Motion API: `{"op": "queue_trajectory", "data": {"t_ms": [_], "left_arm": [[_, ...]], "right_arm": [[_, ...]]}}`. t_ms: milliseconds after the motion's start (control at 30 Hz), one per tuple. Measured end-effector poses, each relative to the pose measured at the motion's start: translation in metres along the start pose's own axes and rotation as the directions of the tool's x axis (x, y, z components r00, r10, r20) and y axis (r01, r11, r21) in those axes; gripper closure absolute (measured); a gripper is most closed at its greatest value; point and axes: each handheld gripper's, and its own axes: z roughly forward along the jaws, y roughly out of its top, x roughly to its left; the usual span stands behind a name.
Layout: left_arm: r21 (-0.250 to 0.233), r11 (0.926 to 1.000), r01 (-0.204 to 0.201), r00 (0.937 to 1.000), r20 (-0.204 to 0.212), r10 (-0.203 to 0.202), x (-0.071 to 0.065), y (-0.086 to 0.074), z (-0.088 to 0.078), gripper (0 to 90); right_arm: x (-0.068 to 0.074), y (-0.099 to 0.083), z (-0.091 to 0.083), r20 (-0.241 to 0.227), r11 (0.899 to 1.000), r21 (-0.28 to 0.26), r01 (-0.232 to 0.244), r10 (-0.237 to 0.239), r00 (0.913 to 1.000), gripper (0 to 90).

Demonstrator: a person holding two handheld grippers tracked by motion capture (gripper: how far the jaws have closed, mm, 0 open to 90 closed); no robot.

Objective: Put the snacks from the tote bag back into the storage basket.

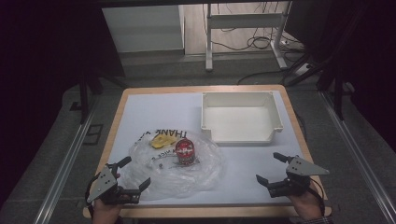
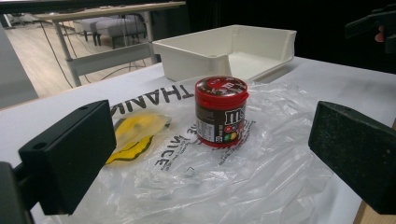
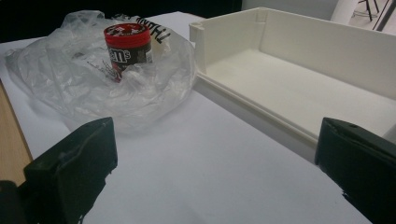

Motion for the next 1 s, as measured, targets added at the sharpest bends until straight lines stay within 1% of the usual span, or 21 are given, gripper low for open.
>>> {"op": "queue_trajectory", "data": {"t_ms": [167,267,300,367,567,667,767,933,967,1000], "left_arm": [[0.002,1.0,-0.002,1.0,0.001,0.002,0.0,0.0,0.0,0.7],[0.002,1.0,-0.002,1.0,0.0,0.002,0.0,0.0,0.0,0.7],[0.002,1.0,-0.002,1.0,0.0,0.002,0.0,0.0,0.0,0.7],[0.002,1.0,-0.002,1.0,0.0,0.002,0.0,0.0,0.0,0.7],[0.003,1.0,-0.004,1.0,0.0,0.004,0.0,0.0,0.0,0.7],[0.002,1.0,-0.005,1.0,0.0,0.005,0.0,0.0,0.0,0.7],[0.002,1.0,-0.006,1.0,0.0,0.006,-0.001,0.0,0.0,0.7],[0.002,1.0,-0.006,1.0,-0.001,0.006,-0.001,0.0,0.0,0.7],[0.002,1.0,-0.006,1.0,-0.001,0.006,-0.001,0.0,0.0,0.7],[0.003,1.0,-0.007,1.0,-0.001,0.007,-0.001,0.0,0.0,0.7]], "right_arm": [[0.001,0.001,0.002,-0.011,1.0,0.002,-0.014,0.014,0.9998,0.0],[0.003,0.003,0.004,-0.012,1.0,0.007,-0.009,0.009,0.9999,0.0],[0.004,0.004,0.006,-0.021,1.0,0.01,-0.007,0.007,0.9998,0.0],[0.004,0.005,0.006,-0.023,1.0,0.012,-0.007,0.007,0.9997,0.0],[0.007,0.009,0.012,-0.035,0.999,0.026,0.025,-0.024,0.9991,0.0],[0.007,0.009,0.013,-0.042,0.999,0.03,0.019,-0.018,0.9989,0.0],[0.008,0.011,0.016,-0.053,0.999,0.039,0.029,-0.027,0.9982,0.0],[0.01,0.014,0.019,-0.071,0.999,0.048,0.021,-0.018,0.9973,0.0],[0.01,0.014,0.019,-0.071,0.998,0.053,0.019,-0.015,0.9973,0.0],[0.011,0.016,0.021,-0.071,0.998,0.067,0.007,-0.002,0.9975,0.0]]}}
